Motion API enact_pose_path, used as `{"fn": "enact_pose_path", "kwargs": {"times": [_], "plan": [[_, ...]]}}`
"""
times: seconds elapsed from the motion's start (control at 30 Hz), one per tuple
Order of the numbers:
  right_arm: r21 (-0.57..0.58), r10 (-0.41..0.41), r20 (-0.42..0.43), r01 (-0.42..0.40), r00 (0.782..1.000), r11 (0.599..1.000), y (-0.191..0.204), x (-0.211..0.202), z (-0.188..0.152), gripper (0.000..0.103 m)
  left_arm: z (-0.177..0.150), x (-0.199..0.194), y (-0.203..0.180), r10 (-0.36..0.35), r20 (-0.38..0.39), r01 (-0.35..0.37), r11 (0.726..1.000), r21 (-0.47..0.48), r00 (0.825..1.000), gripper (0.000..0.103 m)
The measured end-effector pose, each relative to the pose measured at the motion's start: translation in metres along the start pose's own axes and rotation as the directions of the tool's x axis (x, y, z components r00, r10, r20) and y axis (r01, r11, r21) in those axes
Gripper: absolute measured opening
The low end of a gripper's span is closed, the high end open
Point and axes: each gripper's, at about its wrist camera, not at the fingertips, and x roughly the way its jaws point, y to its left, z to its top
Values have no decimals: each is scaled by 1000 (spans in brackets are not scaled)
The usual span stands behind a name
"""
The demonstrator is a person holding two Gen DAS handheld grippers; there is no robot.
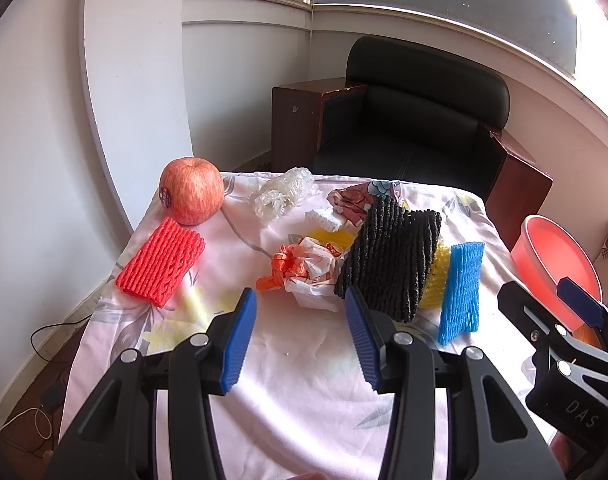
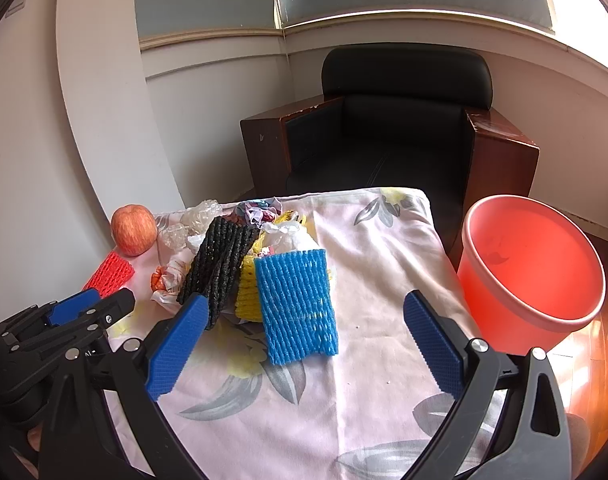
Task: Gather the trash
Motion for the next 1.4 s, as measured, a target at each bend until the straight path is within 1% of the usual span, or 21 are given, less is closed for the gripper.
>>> {"fn": "enact_pose_path", "kwargs": {"times": [0.83,1.4], "plan": [[17,4,5,-4,1000,1000,-4,-3,2,99,0,-1,-4,1,0,-1,1000,13,1000,46],[18,0,6,0,1000,1000,-4,-4,2,99,-2,3,-6,3,-12,-3,1000,18,1000,46]]}}
